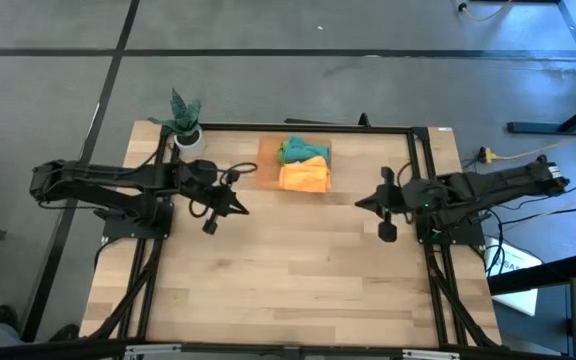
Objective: Roll microfiber towels into tight, uniform cylinder then place into a basket
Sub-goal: Return to Home Position
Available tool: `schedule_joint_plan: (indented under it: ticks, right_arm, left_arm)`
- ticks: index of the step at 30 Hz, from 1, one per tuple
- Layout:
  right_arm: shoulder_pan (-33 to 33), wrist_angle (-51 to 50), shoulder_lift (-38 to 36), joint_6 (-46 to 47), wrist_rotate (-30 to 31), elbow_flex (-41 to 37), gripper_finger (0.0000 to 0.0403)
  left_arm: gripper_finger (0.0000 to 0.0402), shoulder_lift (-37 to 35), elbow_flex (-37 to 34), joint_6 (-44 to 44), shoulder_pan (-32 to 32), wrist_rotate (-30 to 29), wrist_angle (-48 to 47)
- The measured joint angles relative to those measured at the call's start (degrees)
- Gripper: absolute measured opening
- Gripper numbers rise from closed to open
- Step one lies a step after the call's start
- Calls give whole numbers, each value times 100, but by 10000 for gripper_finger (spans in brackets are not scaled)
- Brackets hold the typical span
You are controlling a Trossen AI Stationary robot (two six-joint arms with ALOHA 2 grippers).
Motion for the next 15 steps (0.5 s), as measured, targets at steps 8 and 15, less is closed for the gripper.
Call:
schedule_joint_plan:
  ticks: [8,15]
  right_arm:
    - [0,1061,-1484,88,-446,-1739,4]
    - [2,1507,-2663,140,-450,-2791,4]
  left_arm:
    - [1,-870,-1164,-443,477,283,1191]
    - [1,-1920,-1867,-584,730,294,1753]
